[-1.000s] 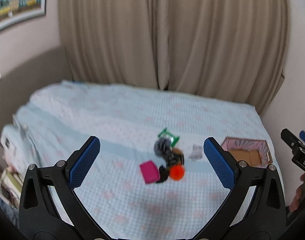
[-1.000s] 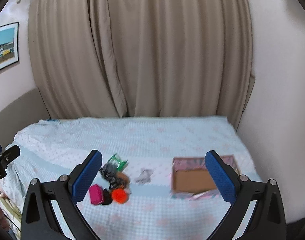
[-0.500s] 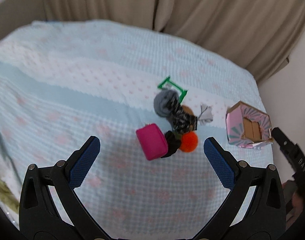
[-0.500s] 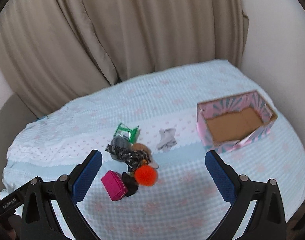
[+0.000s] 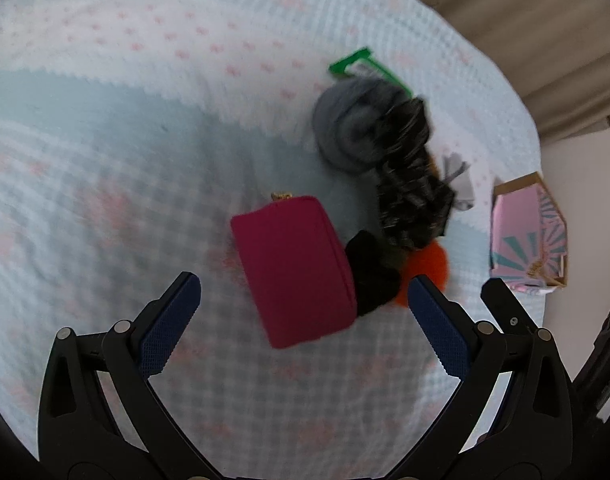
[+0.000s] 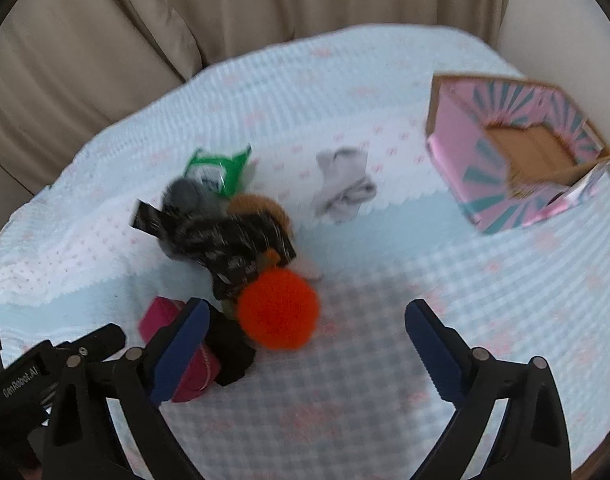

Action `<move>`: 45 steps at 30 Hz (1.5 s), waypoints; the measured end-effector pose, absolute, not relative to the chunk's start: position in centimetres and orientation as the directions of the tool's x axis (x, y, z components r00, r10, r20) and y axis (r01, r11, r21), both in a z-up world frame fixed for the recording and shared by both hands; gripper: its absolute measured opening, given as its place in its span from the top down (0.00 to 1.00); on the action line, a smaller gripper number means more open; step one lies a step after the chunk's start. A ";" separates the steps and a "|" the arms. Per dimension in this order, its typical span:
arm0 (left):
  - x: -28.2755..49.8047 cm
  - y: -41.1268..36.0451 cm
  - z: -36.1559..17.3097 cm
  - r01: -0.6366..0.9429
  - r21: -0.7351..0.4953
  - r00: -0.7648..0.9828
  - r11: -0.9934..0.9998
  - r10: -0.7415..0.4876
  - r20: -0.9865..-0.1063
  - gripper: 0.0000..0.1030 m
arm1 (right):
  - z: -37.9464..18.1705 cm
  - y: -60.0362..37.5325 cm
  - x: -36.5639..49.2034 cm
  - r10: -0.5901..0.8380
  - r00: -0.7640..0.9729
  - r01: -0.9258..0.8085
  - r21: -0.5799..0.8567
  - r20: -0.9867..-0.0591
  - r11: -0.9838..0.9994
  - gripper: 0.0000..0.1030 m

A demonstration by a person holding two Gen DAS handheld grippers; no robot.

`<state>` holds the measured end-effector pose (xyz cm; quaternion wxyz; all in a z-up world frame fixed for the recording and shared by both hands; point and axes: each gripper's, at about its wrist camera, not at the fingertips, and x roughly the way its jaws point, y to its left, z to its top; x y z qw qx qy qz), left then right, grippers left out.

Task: Organize soft objects
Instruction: 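Grasp the magenta pouch with the left tool while the right tool grasps the orange pompom, then carry the pouch and pompom into the cardboard box and open both tools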

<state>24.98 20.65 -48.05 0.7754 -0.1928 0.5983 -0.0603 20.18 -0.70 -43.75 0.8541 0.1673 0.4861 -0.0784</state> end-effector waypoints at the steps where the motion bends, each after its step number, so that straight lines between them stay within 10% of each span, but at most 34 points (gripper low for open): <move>1: 25.3 20.4 -49.0 -0.141 -0.364 0.266 0.921 -0.319 -0.909 0.01 | -44.6 -0.6 20.6 0.037 0.507 0.297 0.215 -0.861 0.930 0.06; 15: 28.3 20.0 -54.7 -0.192 -0.346 0.204 0.918 -0.308 -0.929 0.08 | -51.6 -0.9 23.5 0.160 0.430 0.338 0.323 -0.889 0.884 0.19; 24: 28.7 19.0 -55.0 -0.168 -0.349 0.184 0.922 -0.319 -0.930 0.37 | -52.9 0.4 24.7 0.276 0.387 0.321 0.409 -0.880 0.854 0.62; 45: 27.4 19.8 -44.1 -0.120 -0.395 0.292 0.911 -0.347 -0.891 0.59 | -43.4 -2.0 22.2 0.227 0.482 0.305 0.405 -0.846 0.862 0.65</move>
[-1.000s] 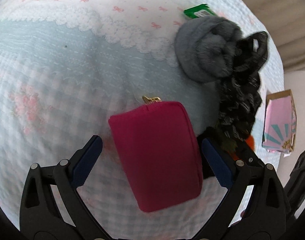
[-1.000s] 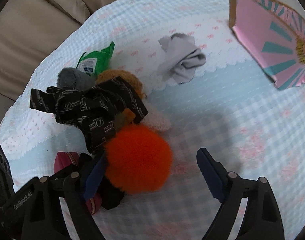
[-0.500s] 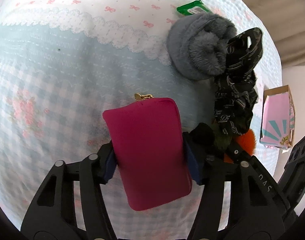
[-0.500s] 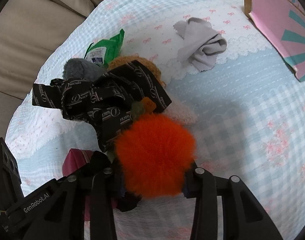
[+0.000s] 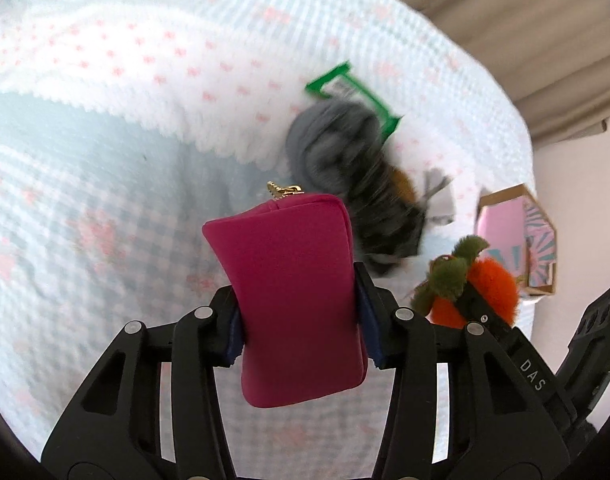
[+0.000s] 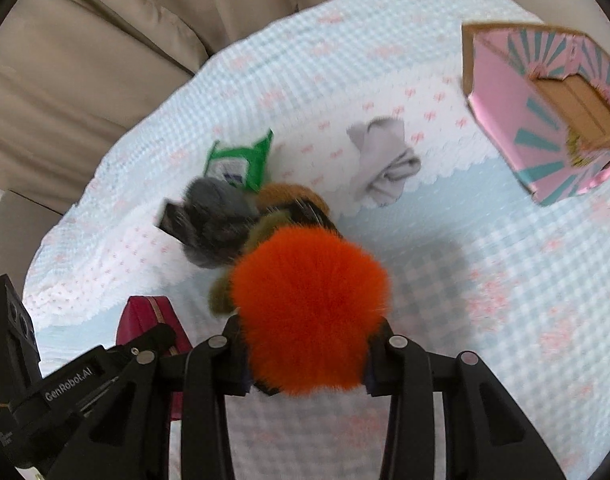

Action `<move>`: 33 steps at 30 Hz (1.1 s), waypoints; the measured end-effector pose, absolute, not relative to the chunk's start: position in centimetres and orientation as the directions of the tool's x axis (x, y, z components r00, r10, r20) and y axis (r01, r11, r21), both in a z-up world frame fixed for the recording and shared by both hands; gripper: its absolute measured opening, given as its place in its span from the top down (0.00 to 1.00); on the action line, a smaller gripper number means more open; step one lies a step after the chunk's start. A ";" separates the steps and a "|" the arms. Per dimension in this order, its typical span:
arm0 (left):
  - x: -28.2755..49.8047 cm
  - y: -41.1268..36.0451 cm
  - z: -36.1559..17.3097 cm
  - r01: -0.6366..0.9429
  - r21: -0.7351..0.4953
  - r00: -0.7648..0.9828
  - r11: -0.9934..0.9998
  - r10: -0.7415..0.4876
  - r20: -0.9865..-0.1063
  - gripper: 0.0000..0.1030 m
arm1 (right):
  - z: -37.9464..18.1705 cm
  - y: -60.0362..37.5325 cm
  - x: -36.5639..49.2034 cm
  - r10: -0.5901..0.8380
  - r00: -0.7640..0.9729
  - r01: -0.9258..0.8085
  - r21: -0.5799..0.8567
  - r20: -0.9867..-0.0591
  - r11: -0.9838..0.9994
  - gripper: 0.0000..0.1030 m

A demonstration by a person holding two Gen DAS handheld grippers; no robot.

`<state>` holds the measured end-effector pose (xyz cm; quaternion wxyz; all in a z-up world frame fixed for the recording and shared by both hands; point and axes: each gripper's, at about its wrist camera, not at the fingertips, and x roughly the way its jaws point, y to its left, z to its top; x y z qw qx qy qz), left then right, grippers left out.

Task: Organize soft objects
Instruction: 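Carry the pouch and pompom into the cardboard box and open both tools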

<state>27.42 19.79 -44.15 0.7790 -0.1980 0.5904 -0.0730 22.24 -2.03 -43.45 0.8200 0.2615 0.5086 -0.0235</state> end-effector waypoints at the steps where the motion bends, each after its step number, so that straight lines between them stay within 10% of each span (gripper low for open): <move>1: 27.3 19.8 -43.2 -0.115 -0.396 0.304 0.911 -0.347 -0.887 0.59 | -42.6 -2.0 22.1 0.226 0.489 0.301 0.406 -0.843 0.863 0.65; 18: 23.9 11.3 -24.5 0.054 -0.406 0.507 0.912 -0.376 -0.776 0.59 | -24.5 -12.2 16.1 0.109 0.691 0.226 0.358 -0.715 0.906 0.65; 33: 23.4 -12.7 -24.3 0.094 -0.390 0.491 0.916 -0.383 -0.782 0.59 | -21.2 -34.4 17.3 0.101 0.655 0.159 0.267 -0.749 0.951 0.65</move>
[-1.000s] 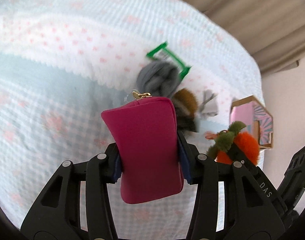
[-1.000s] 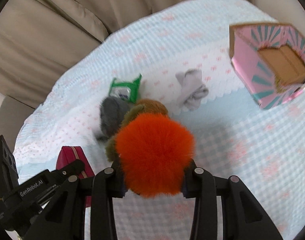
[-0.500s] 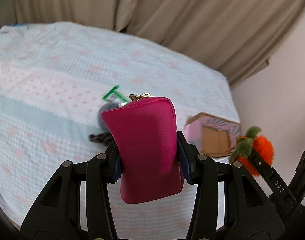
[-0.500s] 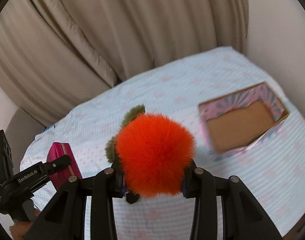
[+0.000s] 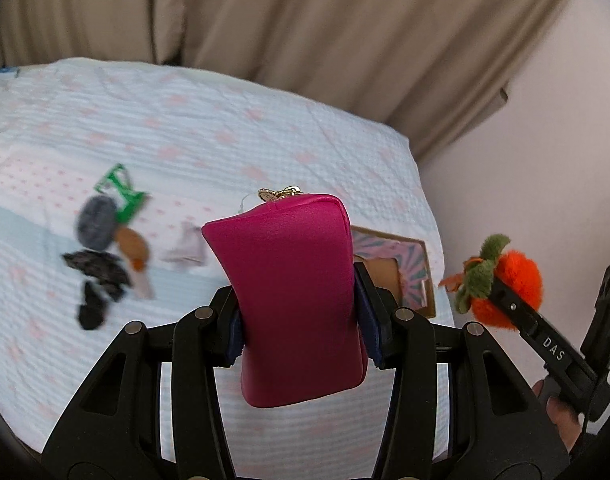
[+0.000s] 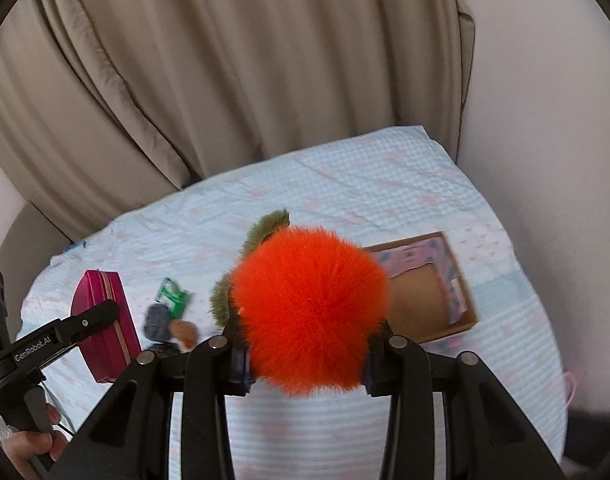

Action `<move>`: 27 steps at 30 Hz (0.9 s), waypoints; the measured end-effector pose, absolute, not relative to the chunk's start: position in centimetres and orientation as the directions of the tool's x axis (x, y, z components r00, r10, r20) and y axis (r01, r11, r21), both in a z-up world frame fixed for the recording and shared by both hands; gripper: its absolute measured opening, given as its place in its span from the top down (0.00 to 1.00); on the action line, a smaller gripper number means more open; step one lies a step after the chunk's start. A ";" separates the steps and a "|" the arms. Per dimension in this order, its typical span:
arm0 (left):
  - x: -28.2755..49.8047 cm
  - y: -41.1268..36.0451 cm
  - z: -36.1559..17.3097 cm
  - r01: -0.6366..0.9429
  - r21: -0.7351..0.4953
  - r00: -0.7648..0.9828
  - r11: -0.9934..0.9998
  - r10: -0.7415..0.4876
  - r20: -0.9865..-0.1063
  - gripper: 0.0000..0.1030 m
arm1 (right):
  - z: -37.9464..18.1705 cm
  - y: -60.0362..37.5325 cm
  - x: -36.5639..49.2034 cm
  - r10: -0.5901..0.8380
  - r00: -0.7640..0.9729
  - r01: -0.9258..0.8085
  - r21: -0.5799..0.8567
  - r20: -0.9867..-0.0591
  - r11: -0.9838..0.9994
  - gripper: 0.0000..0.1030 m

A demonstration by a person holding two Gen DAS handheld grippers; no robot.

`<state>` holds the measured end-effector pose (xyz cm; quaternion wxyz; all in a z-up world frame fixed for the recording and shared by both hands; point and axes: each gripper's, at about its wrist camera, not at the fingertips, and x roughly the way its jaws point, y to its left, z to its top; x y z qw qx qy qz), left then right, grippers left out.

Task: Organize soft objects
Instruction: 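Carry the pouch and pompom into the cardboard box and open both tools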

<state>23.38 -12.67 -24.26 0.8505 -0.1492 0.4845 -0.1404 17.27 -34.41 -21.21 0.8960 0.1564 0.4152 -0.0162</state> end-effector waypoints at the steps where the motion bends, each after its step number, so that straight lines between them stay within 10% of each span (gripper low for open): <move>1: 23.8 -14.0 -24.9 0.100 -0.386 0.478 0.917 -0.384 -0.789 0.59 | -21.7 -35.6 17.6 0.101 0.646 0.155 0.259 -0.757 0.953 0.65; 27: 34.6 -32.5 -46.7 0.319 -0.182 0.070 0.930 -0.215 -0.974 0.56 | -42.6 -46.2 31.2 0.185 0.293 0.170 0.241 -0.938 0.955 0.65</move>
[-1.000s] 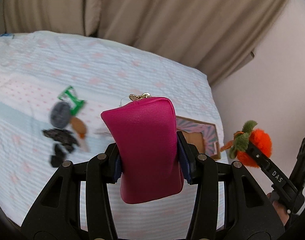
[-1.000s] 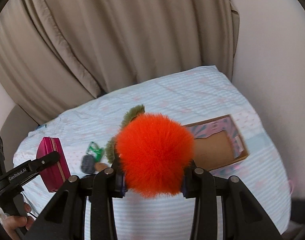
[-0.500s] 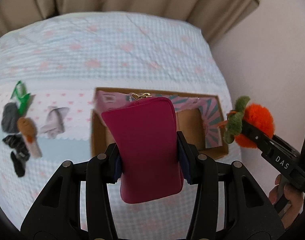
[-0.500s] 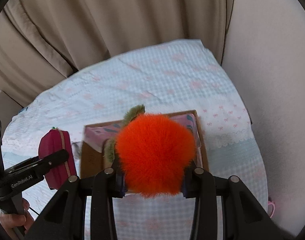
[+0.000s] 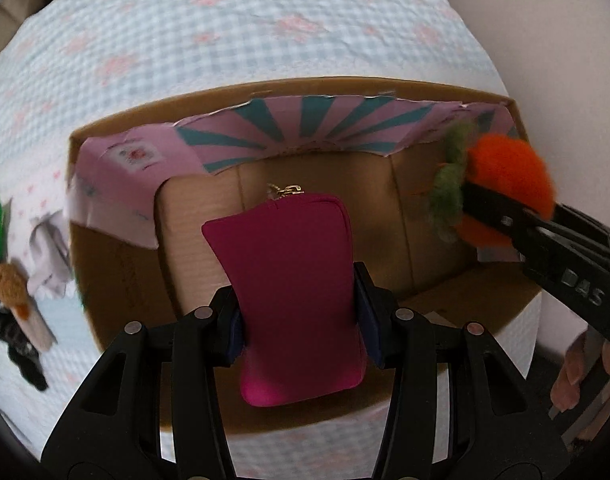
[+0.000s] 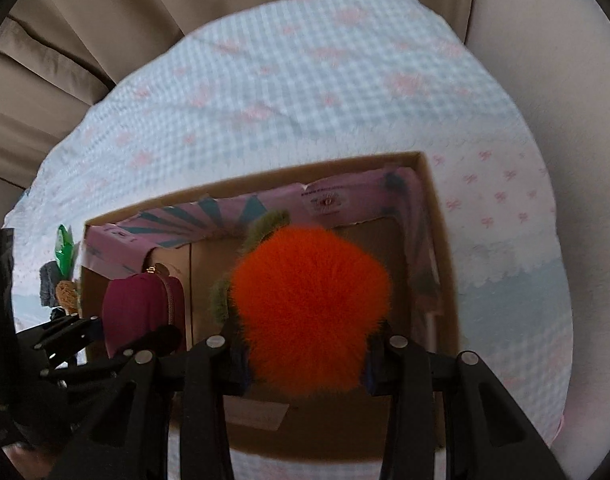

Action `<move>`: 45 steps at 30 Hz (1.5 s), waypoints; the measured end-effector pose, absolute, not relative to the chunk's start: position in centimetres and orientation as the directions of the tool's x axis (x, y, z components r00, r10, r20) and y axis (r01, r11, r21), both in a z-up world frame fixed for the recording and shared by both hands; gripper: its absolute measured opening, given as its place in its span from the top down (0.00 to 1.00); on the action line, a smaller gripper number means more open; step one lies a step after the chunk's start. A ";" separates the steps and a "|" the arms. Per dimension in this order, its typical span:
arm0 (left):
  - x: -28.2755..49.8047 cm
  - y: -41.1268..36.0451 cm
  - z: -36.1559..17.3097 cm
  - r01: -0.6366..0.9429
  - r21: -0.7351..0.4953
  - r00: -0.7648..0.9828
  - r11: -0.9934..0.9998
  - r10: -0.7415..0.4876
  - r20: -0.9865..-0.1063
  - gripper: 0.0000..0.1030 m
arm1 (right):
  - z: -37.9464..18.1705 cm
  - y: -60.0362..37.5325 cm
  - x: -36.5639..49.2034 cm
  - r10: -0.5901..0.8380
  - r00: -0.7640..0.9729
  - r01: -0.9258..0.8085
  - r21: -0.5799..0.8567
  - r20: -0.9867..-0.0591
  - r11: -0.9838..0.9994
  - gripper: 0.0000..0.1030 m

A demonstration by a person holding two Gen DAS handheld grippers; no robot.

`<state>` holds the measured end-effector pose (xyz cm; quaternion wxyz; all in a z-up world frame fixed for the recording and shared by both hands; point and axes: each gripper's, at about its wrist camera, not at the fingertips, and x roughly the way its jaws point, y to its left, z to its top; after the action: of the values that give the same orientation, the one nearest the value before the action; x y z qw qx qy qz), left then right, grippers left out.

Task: Organize soft objects
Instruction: 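Carry the pouch and pompom into the cardboard box and open both tools, then lift both tools away from the box back toward the pile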

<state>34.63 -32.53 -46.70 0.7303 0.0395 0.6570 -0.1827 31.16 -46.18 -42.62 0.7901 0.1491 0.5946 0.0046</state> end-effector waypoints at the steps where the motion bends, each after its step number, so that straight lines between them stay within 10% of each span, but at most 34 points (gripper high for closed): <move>1: 34.7 -32.8 -46.5 0.333 -0.160 0.089 0.929 -0.200 -0.976 0.53 | -42.9 -46.0 31.4 0.183 0.287 0.171 0.238 -0.940 0.956 0.63; 4: 34.5 -33.6 -45.8 0.386 -0.071 0.156 0.920 -0.141 -0.978 0.00 | -43.6 -45.9 32.3 0.198 0.268 0.188 0.253 -0.943 0.949 0.53; 7: 34.1 -33.0 -45.6 0.393 -0.071 0.162 0.917 -0.145 -0.976 0.00 | -43.5 -46.0 32.5 0.221 0.291 0.194 0.284 -0.931 0.939 0.00; 45: 21.6 -23.9 -22.1 0.265 -0.067 0.544 0.962 -0.206 -0.814 0.00 | -20.8 -41.6 19.3 0.112 0.571 0.071 0.184 -0.814 0.980 0.00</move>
<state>21.64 -23.85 -22.07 0.8780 0.0322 0.4584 -0.1343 19.32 -41.62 -20.82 0.8807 0.0986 0.4632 0.0116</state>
